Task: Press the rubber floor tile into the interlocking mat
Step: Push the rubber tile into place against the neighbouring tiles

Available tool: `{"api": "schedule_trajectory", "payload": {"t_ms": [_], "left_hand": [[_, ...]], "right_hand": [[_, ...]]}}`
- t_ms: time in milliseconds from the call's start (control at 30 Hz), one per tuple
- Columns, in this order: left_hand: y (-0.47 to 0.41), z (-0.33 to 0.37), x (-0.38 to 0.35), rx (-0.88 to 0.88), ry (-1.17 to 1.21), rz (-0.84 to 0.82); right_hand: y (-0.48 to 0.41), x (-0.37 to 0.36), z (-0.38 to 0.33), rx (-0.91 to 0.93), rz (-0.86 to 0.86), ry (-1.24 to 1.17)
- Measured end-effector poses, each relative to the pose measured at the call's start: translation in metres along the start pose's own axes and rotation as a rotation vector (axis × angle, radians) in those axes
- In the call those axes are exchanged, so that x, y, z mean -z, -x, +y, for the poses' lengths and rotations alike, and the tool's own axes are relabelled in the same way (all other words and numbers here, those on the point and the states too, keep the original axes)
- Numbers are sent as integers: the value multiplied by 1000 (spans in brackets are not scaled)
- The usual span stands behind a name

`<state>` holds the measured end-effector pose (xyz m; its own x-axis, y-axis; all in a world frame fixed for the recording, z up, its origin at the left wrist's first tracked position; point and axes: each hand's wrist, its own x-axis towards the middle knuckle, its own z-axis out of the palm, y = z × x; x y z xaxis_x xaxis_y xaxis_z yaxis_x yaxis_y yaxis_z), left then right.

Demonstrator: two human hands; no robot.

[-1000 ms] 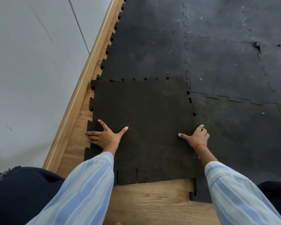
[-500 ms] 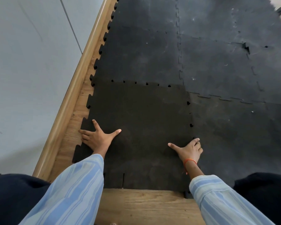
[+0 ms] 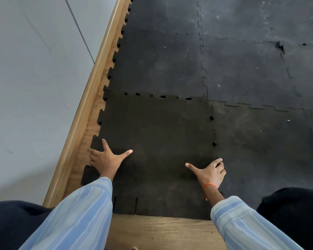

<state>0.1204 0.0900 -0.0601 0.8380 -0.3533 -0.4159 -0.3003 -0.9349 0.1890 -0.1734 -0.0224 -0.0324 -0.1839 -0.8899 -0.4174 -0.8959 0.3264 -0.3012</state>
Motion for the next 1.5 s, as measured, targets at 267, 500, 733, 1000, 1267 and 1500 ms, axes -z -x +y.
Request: {"api": "schedule_trajectory", "payload": {"t_ms": [267, 500, 733, 1000, 1267, 1500], "left_hand": [[-2, 1, -2, 23, 9, -1], [-3, -2, 0, 34, 20, -7], [-4, -4, -2, 33, 37, -7], [-5, -5, 3, 35, 49, 5], [-2, 0, 0, 28, 28, -24], [5, 6, -1, 20, 38, -25]], "right_hand": [[-3, 6, -2, -5, -20, -90], [-5, 2, -6, 37, -27, -43], [-3, 1, -6, 30, -54, 3], [-4, 1, -7, 36, -80, -39], [-1, -9, -3, 65, -56, 46], [6, -27, 8, 109, 79, 99]]}}
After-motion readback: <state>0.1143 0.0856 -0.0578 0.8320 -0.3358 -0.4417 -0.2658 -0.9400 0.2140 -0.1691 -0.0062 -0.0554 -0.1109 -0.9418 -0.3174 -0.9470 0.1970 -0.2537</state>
